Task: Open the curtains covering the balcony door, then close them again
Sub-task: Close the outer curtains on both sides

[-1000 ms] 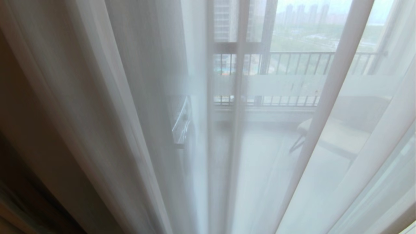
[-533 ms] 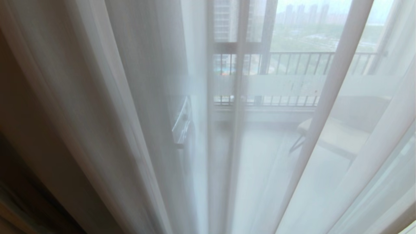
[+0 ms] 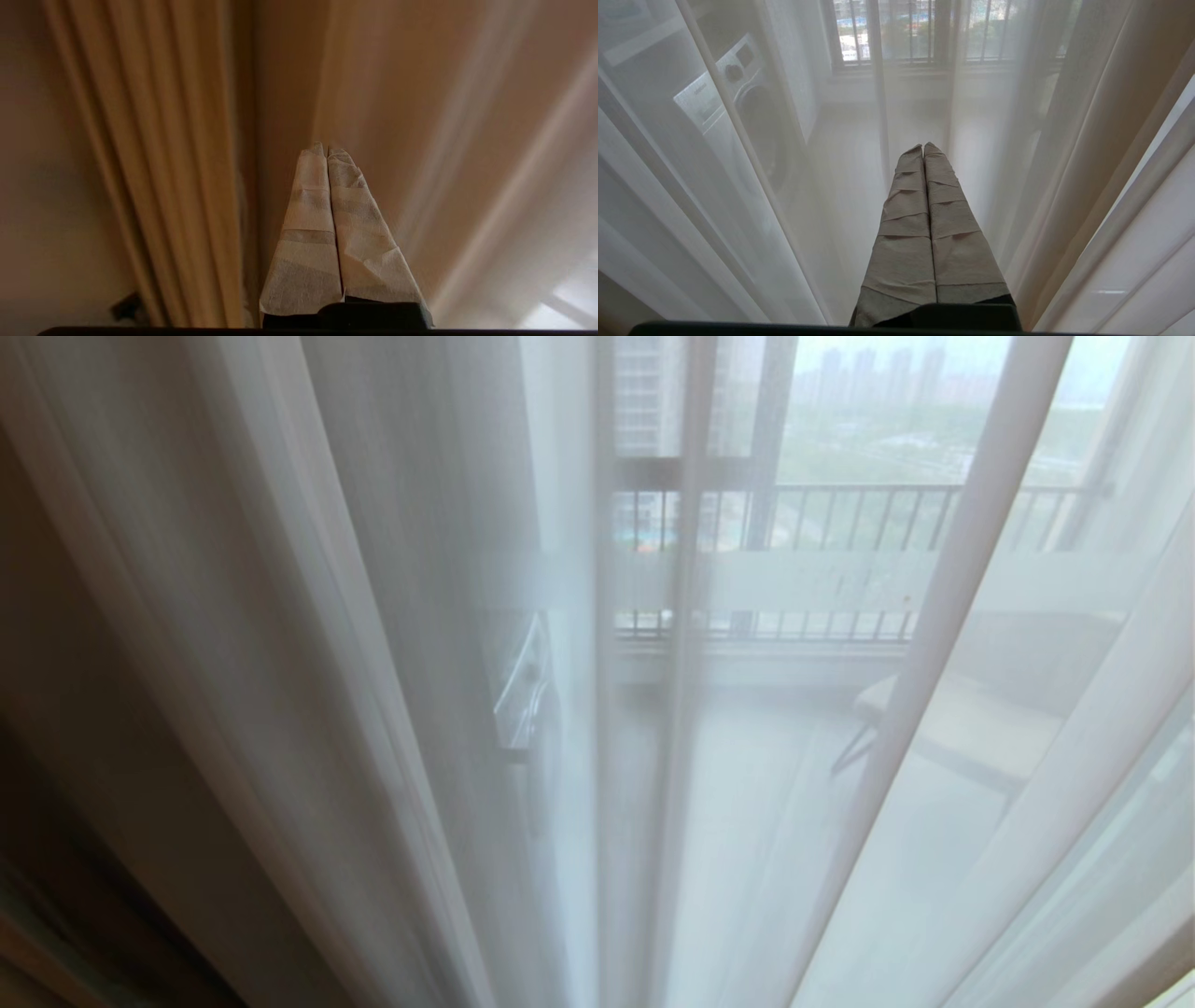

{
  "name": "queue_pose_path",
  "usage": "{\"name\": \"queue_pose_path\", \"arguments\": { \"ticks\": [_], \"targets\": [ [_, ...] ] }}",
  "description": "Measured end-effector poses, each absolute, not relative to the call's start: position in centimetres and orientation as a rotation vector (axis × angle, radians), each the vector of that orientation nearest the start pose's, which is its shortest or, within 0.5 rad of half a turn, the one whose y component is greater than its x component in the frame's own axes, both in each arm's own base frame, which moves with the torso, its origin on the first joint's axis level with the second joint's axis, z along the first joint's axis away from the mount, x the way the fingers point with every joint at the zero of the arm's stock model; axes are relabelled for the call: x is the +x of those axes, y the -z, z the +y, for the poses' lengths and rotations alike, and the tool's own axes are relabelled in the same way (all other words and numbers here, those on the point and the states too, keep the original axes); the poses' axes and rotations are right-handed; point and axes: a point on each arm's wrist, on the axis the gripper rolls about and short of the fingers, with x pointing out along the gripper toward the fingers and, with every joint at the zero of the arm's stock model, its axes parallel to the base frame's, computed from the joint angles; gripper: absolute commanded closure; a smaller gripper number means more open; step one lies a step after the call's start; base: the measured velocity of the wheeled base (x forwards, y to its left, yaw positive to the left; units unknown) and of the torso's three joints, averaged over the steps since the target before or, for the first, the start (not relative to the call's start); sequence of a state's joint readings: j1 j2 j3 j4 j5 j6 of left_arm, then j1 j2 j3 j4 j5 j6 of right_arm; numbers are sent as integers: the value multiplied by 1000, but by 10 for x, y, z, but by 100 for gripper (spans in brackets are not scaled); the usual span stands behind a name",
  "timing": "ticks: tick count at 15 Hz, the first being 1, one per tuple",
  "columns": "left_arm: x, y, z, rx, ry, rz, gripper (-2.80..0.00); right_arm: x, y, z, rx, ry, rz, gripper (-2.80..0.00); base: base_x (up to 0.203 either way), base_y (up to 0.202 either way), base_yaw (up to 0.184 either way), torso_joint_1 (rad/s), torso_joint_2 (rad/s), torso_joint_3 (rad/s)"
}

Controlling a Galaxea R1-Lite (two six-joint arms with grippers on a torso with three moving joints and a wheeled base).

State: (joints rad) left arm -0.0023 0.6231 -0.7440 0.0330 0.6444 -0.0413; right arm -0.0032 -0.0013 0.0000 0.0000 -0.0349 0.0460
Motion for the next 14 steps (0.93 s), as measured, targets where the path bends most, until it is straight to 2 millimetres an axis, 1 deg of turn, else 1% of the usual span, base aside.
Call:
{"name": "queue_pose_path", "arguments": {
  "ticks": [3,6,9,12,13,14],
  "targets": [
    [50,-305,22,-55,-890,-64,0,-23,-75,-1,46,38,-2,0,0,0,0,0,0,0],
    [83,-326,47,-44,-1067,-59,0,-23,-75,-1,46,38,-2,0,0,0,0,0,0,0],
    [114,-343,89,-35,-1142,-81,0,-23,-75,-1,46,38,-2,0,0,0,0,0,0,0],
    [139,-352,136,-20,-1155,-99,0,-23,-75,-1,46,38,-2,0,0,0,0,0,0,0],
    [145,-352,149,-18,-1161,-104,-280,-23,-75,-1,46,38,-2,0,0,0,0,0,0,0],
    [150,-350,158,-17,-1167,-99,-280,-23,-75,-1,46,38,-2,0,0,0,0,0,0,0]
  ]
}}
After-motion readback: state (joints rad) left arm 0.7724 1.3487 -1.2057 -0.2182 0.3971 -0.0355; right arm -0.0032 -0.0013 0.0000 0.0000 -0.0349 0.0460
